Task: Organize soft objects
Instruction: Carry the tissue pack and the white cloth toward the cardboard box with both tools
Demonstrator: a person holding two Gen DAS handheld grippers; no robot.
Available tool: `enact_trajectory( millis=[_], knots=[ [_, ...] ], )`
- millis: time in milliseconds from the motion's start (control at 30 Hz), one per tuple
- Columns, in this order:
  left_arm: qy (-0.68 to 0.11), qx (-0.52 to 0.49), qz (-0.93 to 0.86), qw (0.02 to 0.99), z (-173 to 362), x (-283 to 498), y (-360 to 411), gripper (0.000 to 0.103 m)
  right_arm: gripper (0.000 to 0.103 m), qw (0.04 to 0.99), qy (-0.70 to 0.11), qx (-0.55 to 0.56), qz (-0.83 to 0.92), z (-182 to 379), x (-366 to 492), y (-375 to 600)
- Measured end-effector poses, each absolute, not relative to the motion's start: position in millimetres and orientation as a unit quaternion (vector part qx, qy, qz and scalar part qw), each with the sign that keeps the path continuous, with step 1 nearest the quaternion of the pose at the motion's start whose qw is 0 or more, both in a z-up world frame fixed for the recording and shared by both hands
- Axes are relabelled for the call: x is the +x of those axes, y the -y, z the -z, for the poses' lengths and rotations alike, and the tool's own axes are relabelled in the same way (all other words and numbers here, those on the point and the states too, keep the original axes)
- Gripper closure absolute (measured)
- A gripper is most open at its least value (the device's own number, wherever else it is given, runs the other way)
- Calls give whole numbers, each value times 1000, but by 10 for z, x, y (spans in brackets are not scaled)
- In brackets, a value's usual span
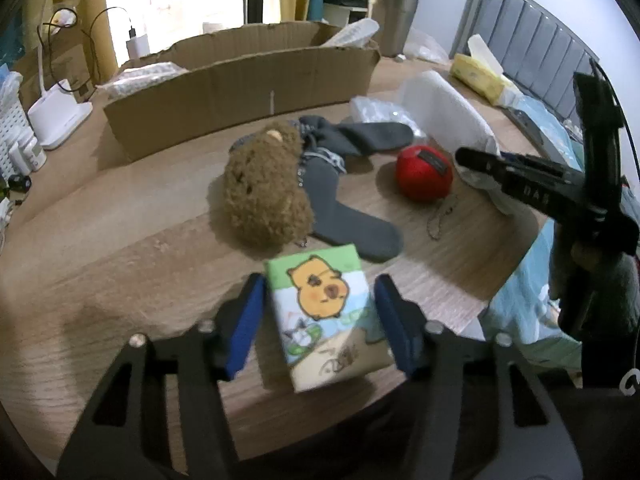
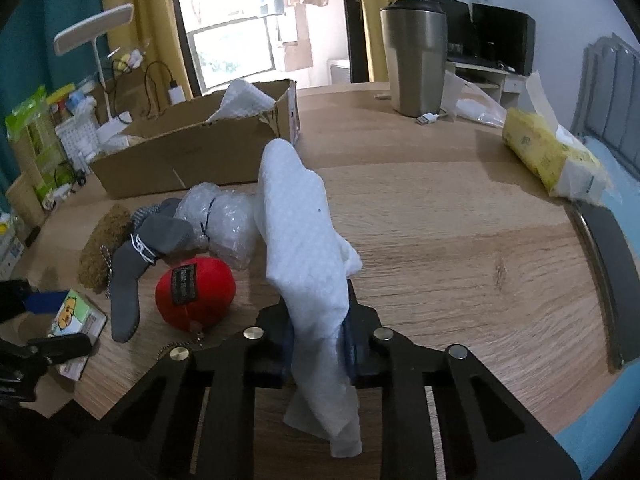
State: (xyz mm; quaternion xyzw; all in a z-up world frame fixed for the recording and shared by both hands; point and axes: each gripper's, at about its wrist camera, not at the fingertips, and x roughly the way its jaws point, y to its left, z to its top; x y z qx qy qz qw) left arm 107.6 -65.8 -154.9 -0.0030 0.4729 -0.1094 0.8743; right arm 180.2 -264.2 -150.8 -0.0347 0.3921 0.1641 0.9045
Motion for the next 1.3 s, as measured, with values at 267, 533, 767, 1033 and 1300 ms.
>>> enact_trajectory(
  millis=[267,533,767,1033,1300],
  knots=[
    [-461,-12,118,879,1460,1073,627,49,88,916,-362,-15,-169,1343,1805,2713],
    [-424,-21,118,898,1222,1056,528,49,88,924,-337,-11,-182,1139,1828,2707],
    [-405,-31,108,907,1080,1083,446,49,88,929,-318,-9,-191,957,1864,2678],
    [-381,-46,99,918,917,1106,283,49,88,932,-301,-17,-199,775,1884,2604],
    [-358,-64,90,927,795,1195,132,49,88,934,-289,-22,-209,638,1893,2505]
  ],
)
